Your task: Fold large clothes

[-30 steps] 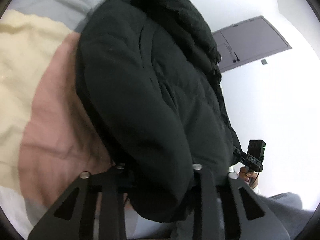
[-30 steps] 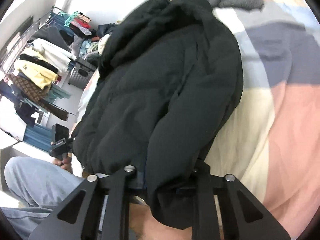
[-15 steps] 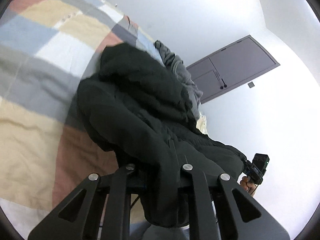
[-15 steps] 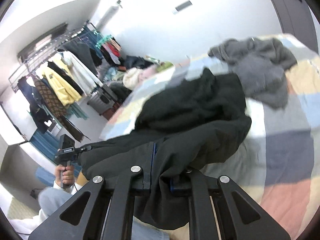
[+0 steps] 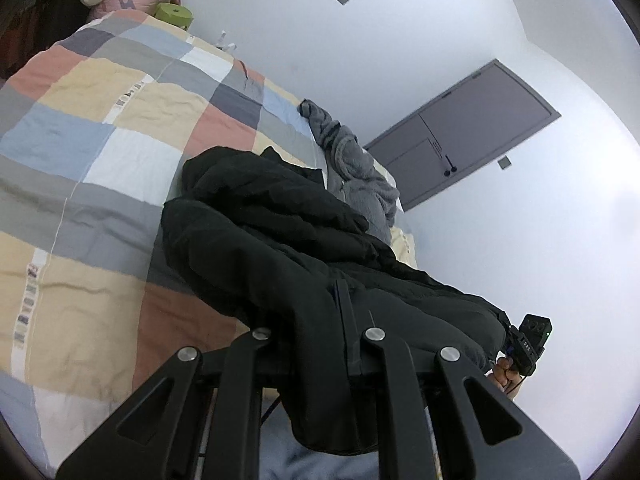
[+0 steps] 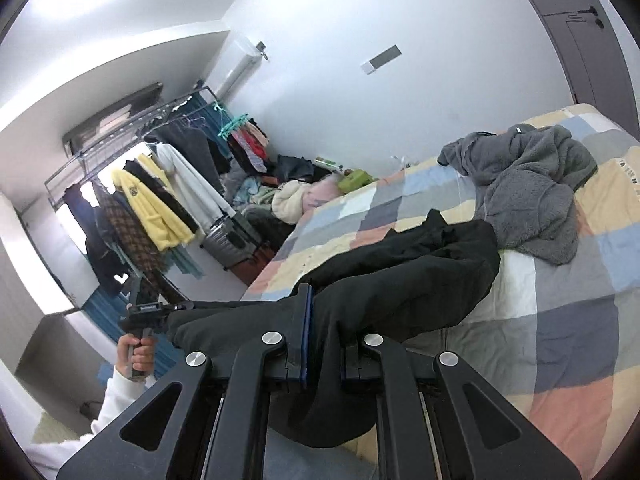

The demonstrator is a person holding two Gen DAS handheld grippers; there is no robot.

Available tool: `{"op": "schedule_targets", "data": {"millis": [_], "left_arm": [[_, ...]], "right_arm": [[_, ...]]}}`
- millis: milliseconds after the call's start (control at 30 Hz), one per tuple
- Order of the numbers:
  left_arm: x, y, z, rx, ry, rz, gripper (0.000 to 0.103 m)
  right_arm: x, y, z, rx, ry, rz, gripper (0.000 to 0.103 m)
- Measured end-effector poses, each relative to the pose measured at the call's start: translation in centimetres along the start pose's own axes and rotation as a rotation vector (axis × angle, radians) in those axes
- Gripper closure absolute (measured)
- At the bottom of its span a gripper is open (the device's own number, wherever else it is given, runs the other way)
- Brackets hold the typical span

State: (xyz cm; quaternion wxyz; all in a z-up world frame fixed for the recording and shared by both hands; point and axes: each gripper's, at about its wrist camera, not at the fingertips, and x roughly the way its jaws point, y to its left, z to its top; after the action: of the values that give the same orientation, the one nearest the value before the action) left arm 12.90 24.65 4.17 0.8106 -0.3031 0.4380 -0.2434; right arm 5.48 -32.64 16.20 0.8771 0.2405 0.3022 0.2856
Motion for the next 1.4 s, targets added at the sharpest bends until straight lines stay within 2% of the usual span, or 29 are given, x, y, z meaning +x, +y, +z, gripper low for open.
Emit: {"op": "schedule_targets", "data": {"millis": [267,433,633,900,1167,1400], "left_arm": [[-2.8,-0.5,-4.9,-0.023,0.078,0.026,0.089],[-2.5,-0.2,-5.5,-0.071,0.130,0.071,0.089],[-1.0,-0.6,-2.7,-0.103,0.143,0.100,0.089],[3.4,-1.1,2.9,-0.098,0.180,0.154,0.085],[7.6,-0.2,7.7,-0.126,0.205,0.248,0.082],[11.5,1.4,11.2,-0.153,0.214,0.320,0.080]], "right_arm": [[-4.2,2.2,-4.0,0.068,0.037,-0.036,0.095],[-4.2,2.8,-3.9,0.096,0.061,-0.077,0.095],[-1.7,0.8,-1.0,0.129,0.080,-0.123,0.095],[3.3,-6.4,3.9,0.295,0.120,-0.167,0.095],[8.6,-11.0,7.1,0.365,0.165,-0.226,0.095],[14.0,-15.9,8.6,0.437,0.202,-0.280,0.095]]}}
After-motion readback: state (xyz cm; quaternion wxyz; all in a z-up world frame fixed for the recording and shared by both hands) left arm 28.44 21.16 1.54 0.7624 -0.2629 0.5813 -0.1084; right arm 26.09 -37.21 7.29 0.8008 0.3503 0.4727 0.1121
